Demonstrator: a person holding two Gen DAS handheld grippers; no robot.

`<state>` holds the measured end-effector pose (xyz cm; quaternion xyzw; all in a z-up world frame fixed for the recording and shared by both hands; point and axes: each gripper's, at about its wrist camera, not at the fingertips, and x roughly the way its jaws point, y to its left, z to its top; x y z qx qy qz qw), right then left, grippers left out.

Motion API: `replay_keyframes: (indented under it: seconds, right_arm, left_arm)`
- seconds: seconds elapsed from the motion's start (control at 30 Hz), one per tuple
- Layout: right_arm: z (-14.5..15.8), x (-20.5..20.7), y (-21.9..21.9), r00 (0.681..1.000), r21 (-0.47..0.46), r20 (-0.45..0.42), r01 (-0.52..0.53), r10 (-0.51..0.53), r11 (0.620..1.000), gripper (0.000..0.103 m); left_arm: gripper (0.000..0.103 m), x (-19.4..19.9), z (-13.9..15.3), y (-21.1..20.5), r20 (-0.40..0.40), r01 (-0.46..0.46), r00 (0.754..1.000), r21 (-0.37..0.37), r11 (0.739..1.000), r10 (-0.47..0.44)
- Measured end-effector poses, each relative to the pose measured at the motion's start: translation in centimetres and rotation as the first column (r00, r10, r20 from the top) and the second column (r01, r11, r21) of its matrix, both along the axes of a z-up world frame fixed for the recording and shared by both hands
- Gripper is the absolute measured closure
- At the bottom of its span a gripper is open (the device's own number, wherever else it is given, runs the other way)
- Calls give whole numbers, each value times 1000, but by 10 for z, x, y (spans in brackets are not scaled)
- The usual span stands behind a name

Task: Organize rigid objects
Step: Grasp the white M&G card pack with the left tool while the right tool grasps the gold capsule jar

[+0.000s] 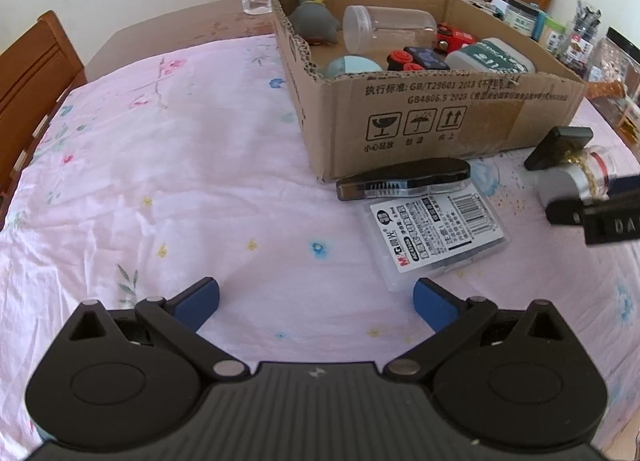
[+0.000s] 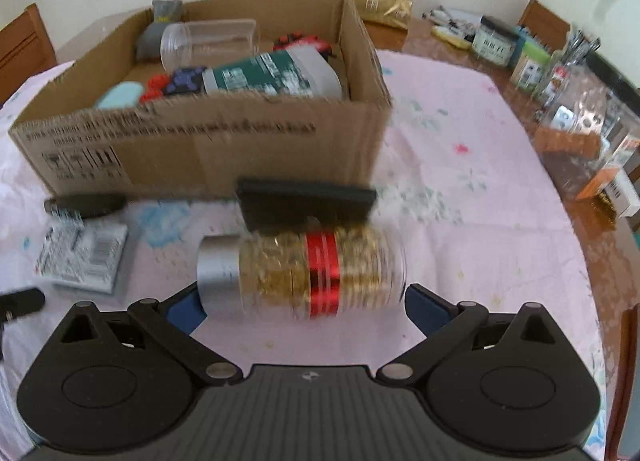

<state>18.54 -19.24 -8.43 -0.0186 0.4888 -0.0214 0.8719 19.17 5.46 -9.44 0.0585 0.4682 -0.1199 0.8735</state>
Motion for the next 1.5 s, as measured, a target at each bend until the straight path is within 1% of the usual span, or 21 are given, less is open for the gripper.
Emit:
replay_keyframes:
  seconds: [0.07, 0.1, 0.2, 0.3, 0.53, 0.67, 0.97, 1.0, 1.07, 1.13, 1.3, 1.5]
  right_arm:
    - [-4, -1, -11, 1000, 43, -6, -17, 17, 999, 0]
    - [-4, -2, -14, 1000, 49, -4, -28, 28, 998, 0]
    - [-3, -3, -19, 995, 46, -7, -95, 96, 994, 0]
    - [-4, -6, -26, 989, 50, 9, -151, 151, 987, 0]
    - [-5, -5, -35, 973, 52, 30, -230, 229, 972, 0]
    - [-5, -7, -38, 962, 53, 42, -272, 270, 961, 0]
    - [-6, -8, -38, 956, 53, 58, -289, 286, 956, 0]
    - [-7, -9, -38, 957, 53, 60, -289, 285, 956, 0]
    - [-7, -9, -38, 957, 53, 62, -287, 284, 956, 0]
    - [-7, -9, -37, 958, 52, 62, -285, 281, 957, 0]
    - [-6, -9, -36, 960, 51, 61, -276, 273, 960, 0]
    - [-6, -9, -36, 963, 50, 58, -266, 264, 963, 0]
  left_arm:
    - [0, -2, 0, -4, -6, -9, 1000, 1, 1000, 9]
    - [0, -3, 0, -7, -8, -9, 1000, 3, 1000, 9]
    - [1, -6, 1, -19, -17, -7, 1000, 4, 1000, 7]
    - [0, -8, 1, -37, -19, -6, 1000, 4, 1000, 6]
    - [0, 2, 3, -68, -19, -17, 1000, 3, 1000, 17]
    - [0, 12, 2, -79, -11, -31, 999, 0, 1000, 31]
    - [1, 31, 2, -87, -8, -67, 998, 0, 998, 67]
    - [1, 30, 2, -87, -9, -67, 998, -1, 998, 67]
    - [8, 29, 3, -86, 1, -67, 998, -6, 998, 67]
    - [11, 26, 4, -83, 9, -58, 998, -10, 998, 58]
    - [11, 15, 6, -77, 7, -44, 999, -9, 999, 44]
    - [11, -9, 8, -65, -16, -18, 1000, -2, 1000, 18]
